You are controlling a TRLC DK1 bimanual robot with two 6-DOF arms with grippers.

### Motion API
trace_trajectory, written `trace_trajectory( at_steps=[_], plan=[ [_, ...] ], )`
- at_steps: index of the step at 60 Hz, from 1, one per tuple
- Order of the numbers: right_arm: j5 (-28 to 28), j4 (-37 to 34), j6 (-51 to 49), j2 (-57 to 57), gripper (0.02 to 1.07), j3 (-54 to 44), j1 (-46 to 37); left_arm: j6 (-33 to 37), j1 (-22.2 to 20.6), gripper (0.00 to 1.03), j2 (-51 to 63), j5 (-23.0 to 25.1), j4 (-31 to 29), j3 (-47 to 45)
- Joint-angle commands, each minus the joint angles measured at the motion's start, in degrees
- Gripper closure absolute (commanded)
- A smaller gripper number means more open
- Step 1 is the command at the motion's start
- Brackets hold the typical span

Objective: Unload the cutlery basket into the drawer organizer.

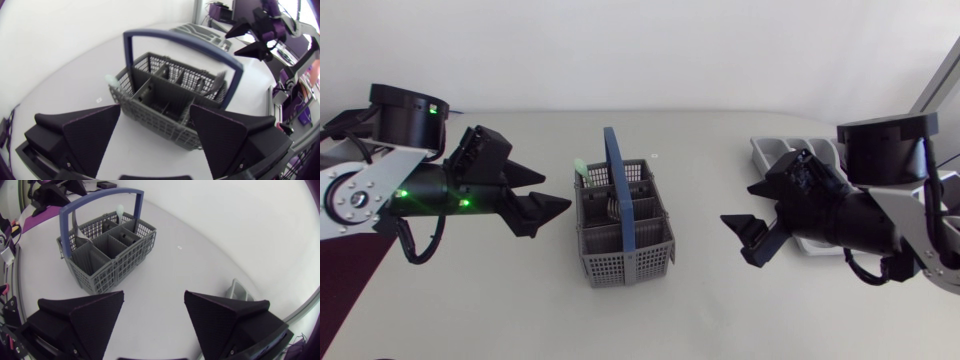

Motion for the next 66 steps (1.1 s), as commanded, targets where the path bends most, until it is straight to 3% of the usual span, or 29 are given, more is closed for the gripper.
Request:
trace_trajectory(
  at_steps=[1, 10, 19, 32, 42, 51, 66],
  plan=[
    [-0.2, -0.7, 1.9, 0.3, 0.2, -1.8, 1.8, 3.5, -2.9, 0.07, -2.9, 1.9, 0.1, -2.6],
    [-0.2, -0.6, 3.1, 1.1, 0.2, -2.5, 6.7, 6.9, -4.2, 0.07, -2.3, 3.6, 0.1, -2.3],
    [-0.2, -1.5, 3.5, 1.0, 0.23, -2.7, 12.8, 10.5, -0.1, 0.07, 2.9, 3.6, 0.7, -0.4],
    [-0.2, -1.6, 4.3, 1.8, 0.6, -2.4, 19.6, 13.7, 3.3, 0.08, 7.4, 4.1, 1.5, 0.2],
    [-1.1, -1.2, 5.2, 4.0, 0.97, -2.0, 21.8, 13.6, 8.4, 0.08, 13.2, 3.8, 6.7, 2.5],
    [-1.7, 0.4, 5.6, 6.4, 1.0, -2.1, 22.9, 11.2, 11.8, 0.09, 25.8, 3.9, 9.8, 10.2],
    [-1.5, 3.0, 6.4, 10.9, 1.0, -1.0, 24.9, 2.8, 11.9, 0.09, 43.0, 5.9, 11.4, 27.0]
  ],
)
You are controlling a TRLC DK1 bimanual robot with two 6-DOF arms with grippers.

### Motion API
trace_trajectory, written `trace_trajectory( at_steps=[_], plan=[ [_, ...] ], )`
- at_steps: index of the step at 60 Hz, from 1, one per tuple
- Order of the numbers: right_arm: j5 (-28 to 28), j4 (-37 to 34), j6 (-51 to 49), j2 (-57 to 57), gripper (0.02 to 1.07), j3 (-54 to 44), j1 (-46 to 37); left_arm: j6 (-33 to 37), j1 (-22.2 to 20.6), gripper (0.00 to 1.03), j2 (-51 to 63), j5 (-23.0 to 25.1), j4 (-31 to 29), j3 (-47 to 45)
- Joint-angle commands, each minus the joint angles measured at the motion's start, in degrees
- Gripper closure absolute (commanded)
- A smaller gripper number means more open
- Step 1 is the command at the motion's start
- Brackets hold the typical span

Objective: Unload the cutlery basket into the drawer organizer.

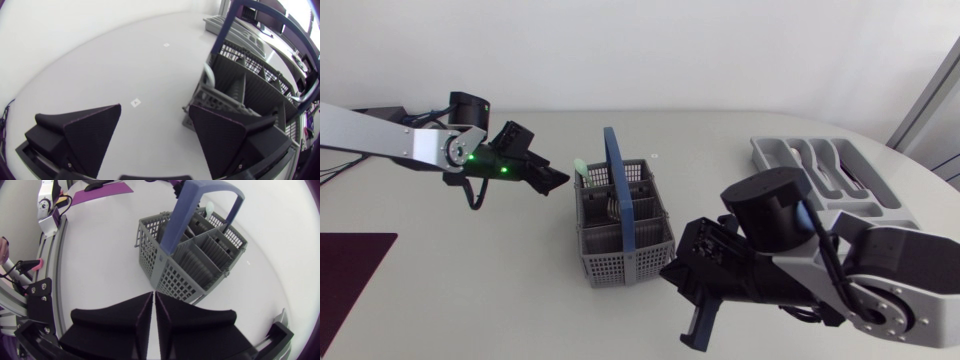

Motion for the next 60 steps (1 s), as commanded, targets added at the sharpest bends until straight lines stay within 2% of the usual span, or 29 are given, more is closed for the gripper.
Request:
trace_trajectory(
  at_steps=[1, 7, 15, 30, 45, 60],
  plan=[
    [0.0, 0.8, 1.8, 1.5, 1.0, 0.5, 1.1, -3.8, 0.2, 0.09, 4.5, 1.7, 0.9, 5.4],
    [0.0, 1.8, 1.9, 2.2, 1.0, 0.4, 1.2, -6.2, -0.2, 0.09, 7.5, 3.2, 1.0, 9.5],
    [0.6, 4.1, 1.9, 3.9, 1.0, -0.2, 1.0, -8.6, -0.2, 0.09, 9.9, 8.2, 0.3, 13.0],
    [3.3, 7.8, 1.5, 8.4, 1.0, 0.3, 0.6, -4.8, 0.1, 0.12, 13.3, 15.7, -8.3, 17.1],
    [4.0, 10.8, 1.2, 10.0, 1.0, 0.8, -1.3, 5.2, -0.2, 0.12, 12.6, 17.3, -17.9, 15.0],
    [5.1, 11.5, -1.4, 10.3, 1.0, 0.5, -8.2, 9.4, 0.8, 0.12, 8.0, 17.3, -18.6, 7.4]
  ],
)
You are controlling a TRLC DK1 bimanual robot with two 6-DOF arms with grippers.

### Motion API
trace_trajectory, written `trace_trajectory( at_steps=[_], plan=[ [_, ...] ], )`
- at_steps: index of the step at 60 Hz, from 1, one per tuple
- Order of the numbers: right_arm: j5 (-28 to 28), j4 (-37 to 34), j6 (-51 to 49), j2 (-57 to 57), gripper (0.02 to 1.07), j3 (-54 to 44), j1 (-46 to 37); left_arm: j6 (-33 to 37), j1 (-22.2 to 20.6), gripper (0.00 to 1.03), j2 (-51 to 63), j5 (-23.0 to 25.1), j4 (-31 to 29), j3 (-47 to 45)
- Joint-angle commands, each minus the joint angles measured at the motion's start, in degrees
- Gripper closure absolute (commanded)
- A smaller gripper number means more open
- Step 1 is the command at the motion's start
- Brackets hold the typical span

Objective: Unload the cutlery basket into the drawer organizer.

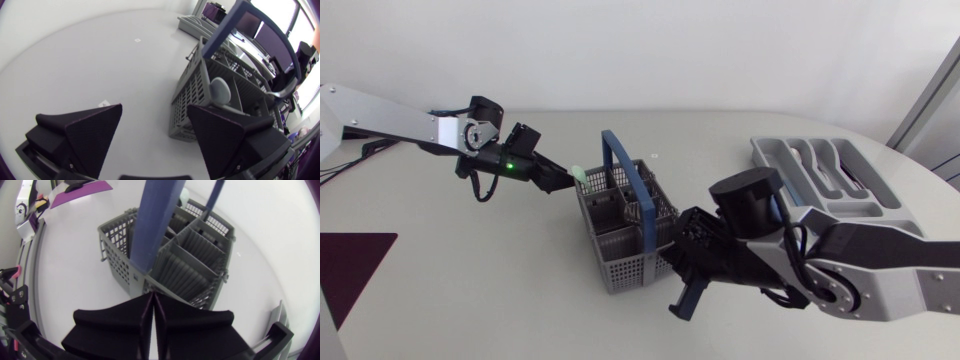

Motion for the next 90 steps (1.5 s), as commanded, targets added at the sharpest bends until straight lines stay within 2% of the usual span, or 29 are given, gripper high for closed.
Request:
trace_trajectory(
  at_steps=[1, 13, 31, 52, 59, 70, 74, 82, 87, 90],
  plan=[
    [1.8, 1.6, -1.5, 1.3, 1.0, 0.2, -3.4, 3.7, -0.3, 0.12, -2.5, 1.4, -2.1, -5.4],
    [-0.3, 1.8, -3.7, 1.4, 1.0, 0.0, -9.2, 6.2, 0.4, 0.12, -7.2, 2.6, -2.1, -12.0],
    [-3.2, 5.1, -6.3, 7.9, 1.0, 3.3, -16.2, 7.5, -1.8, 0.12, -16.6, 3.2, -2.1, -21.0],
    [-4.3, 6.4, -6.8, 14.4, 1.0, 9.1, -17.3, 8.8, -1.8, 0.12, -25.5, 3.3, -2.1, -29.5],
    [-4.3, 6.3, -6.7, 13.1, 1.0, 8.7, -18.5, 9.4, -0.7, 0.12, -27.6, 3.2, -2.1, -31.0],
    [-4.3, 5.4, -7.3, 3.3, 0.98, 3.0, -20.3, 12.1, 2.1, 0.11, -35.8, 3.1, -2.1, -34.9],
    [-4.3, 4.1, -7.3, -1.0, 0.84, 0.8, -20.4, 13.3, 2.0, 0.1, -39.5, 2.3, -2.1, -36.5],
    [-4.4, 0.5, -7.3, -7.5, 0.51, -1.8, -20.1, 17.1, -0.7, 0.08, -47.2, -3.0, -1.7, -39.2],
    [-4.4, -1.7, -7.3, -10.5, 0.37, -2.5, -18.7, 19.3, -3.0, 0.08, -50.1, -6.2, -1.7, -39.4],
    [-4.3, -2.8, -7.2, -11.6, 0.32, -2.6, -18.0, 22.6, -4.7, 0.08, -51.6, -9.0, -1.7, -40.0]
  ],
)
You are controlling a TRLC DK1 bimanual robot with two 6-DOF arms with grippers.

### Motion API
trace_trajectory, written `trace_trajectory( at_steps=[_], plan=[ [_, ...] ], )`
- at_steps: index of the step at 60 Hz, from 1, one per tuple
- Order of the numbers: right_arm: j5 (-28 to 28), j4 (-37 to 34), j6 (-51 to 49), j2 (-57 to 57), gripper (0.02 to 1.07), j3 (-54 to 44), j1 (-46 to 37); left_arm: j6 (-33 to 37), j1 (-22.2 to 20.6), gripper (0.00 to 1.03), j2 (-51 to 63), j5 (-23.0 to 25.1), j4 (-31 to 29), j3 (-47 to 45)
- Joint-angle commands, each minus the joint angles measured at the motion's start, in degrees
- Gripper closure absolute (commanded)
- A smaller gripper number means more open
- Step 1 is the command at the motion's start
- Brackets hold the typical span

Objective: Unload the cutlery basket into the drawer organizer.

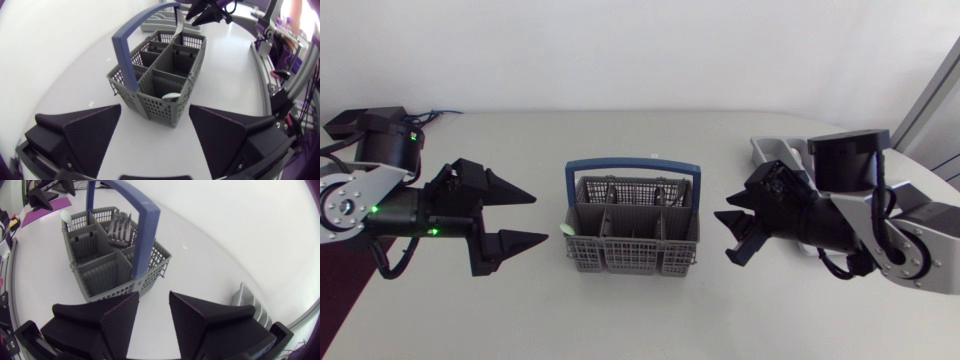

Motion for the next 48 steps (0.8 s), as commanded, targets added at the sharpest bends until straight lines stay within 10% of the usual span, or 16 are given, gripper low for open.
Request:
trace_trajectory(
  at_steps=[1, 28, 48],
  plan=[
    [-0.2, -1.8, -0.3, -2.1, 0.32, -1.6, 1.5, 6.9, -2.9, 0.08, -3.2, -3.3, 0.1, -2.1],
    [1.7, -4.9, 0.2, -4.3, 0.31, -2.8, 6.8, 29.7, -15.3, 0.09, -8.4, -21.7, 1.3, -2.6],
    [2.8, -5.1, 0.4, -4.2, 0.31, -3.0, 8.6, 39.6, -19.0, 0.41, -7.8, -25.8, 1.7, -1.8]
  ],
)
